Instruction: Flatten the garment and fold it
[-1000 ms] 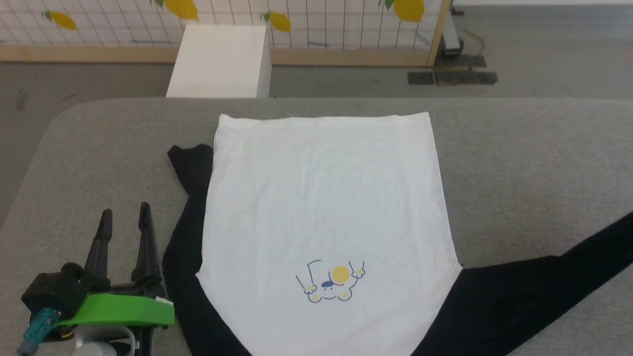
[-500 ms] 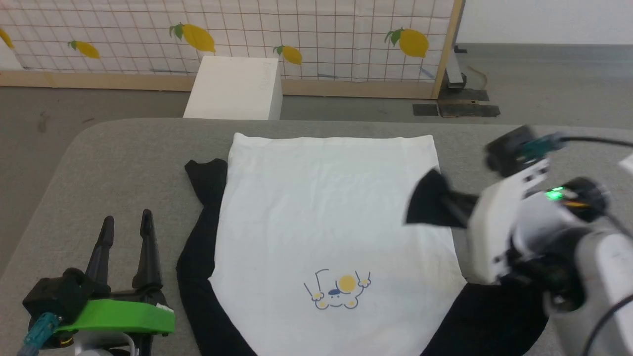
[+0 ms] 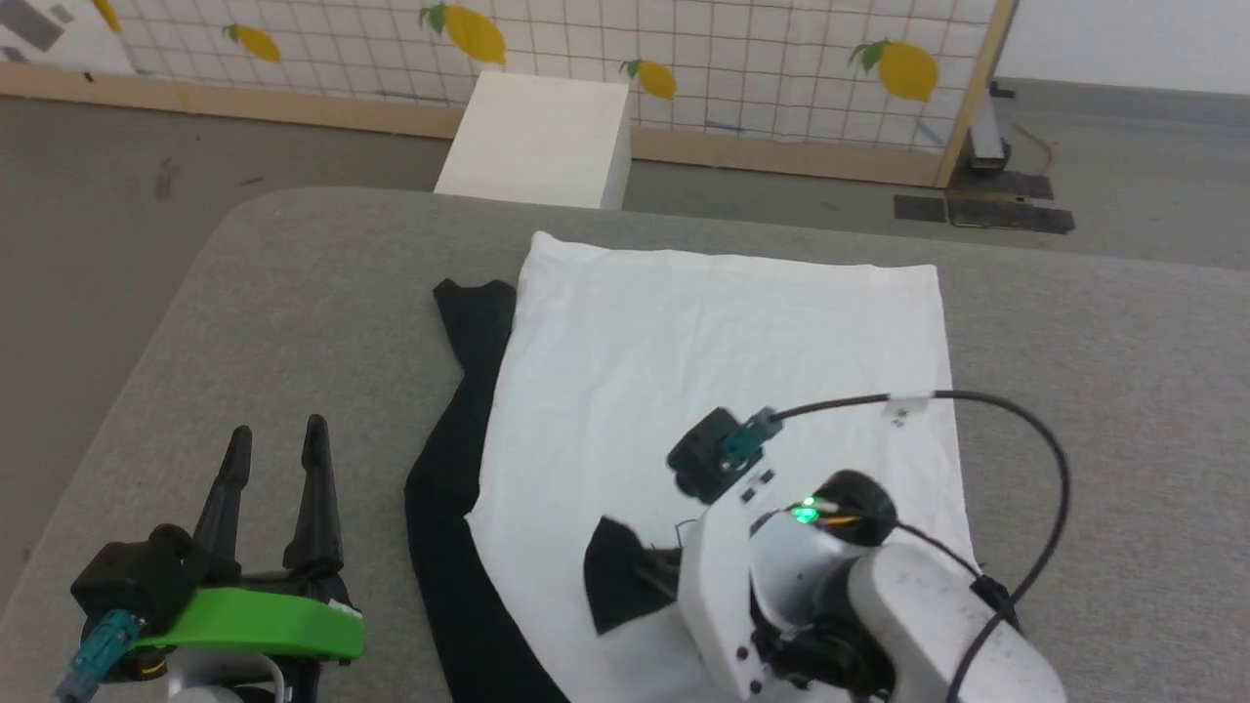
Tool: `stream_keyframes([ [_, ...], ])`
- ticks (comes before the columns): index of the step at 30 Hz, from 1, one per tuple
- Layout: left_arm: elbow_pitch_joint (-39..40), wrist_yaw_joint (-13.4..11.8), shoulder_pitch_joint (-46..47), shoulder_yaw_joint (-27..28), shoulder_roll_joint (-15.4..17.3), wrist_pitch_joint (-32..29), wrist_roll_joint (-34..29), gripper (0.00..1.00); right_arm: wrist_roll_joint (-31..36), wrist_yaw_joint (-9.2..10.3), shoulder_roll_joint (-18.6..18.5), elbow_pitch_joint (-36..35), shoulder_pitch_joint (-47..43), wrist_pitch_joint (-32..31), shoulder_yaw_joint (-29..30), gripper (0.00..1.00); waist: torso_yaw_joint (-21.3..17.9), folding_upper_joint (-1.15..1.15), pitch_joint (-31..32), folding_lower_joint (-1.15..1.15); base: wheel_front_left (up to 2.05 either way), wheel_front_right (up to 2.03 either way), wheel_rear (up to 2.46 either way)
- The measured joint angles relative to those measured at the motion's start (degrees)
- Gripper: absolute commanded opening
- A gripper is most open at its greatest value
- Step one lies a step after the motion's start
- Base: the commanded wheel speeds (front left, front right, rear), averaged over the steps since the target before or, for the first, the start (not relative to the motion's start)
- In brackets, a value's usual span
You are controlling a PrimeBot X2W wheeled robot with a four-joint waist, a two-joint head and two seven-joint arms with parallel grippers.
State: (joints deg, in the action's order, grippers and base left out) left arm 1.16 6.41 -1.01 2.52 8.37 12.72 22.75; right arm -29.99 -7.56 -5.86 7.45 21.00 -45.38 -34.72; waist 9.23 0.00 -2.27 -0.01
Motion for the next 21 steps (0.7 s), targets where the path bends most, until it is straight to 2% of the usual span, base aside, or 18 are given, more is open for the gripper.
stream_keyframes([
  [10,-1.6,0.0,0.5,-0.3,0.4,0.5,0.5,1.0,-3.6,0.0,1.6,12.7,1.7,6.3,-10.6,0.0,2.5,0.0,-2.3,0.0,0.0,0.0,0.0],
  [11,-1.7,0.0,0.5,-0.4,0.4,0.5,0.5,1.0,-4.3,0.0,1.6,13.2,1.9,7.4,-11.0,0.47,2.5,0.0,-2.3,0.0,0.0,0.0,0.0],
  [12,-1.8,0.0,0.5,-0.4,0.4,0.5,0.5,1.0,-5.1,0.0,1.8,13.8,2.1,8.3,-11.5,1.0,2.4,0.0,-2.3,0.0,0.0,0.0,0.0],
  [17,-2.2,0.0,0.5,-0.4,0.5,0.5,0.6,1.0,-7.8,0.0,2.3,14.2,5.0,13.1,-10.4,1.0,1.6,0.0,-2.2,0.0,0.0,0.0,0.0],
  [21,-2.3,-0.3,0.5,-0.2,0.7,0.5,0.7,1.0,-9.9,0.0,2.5,12.4,6.9,17.4,-4.5,1.0,0.5,0.0,-1.8,0.0,0.0,0.0,0.0],
])
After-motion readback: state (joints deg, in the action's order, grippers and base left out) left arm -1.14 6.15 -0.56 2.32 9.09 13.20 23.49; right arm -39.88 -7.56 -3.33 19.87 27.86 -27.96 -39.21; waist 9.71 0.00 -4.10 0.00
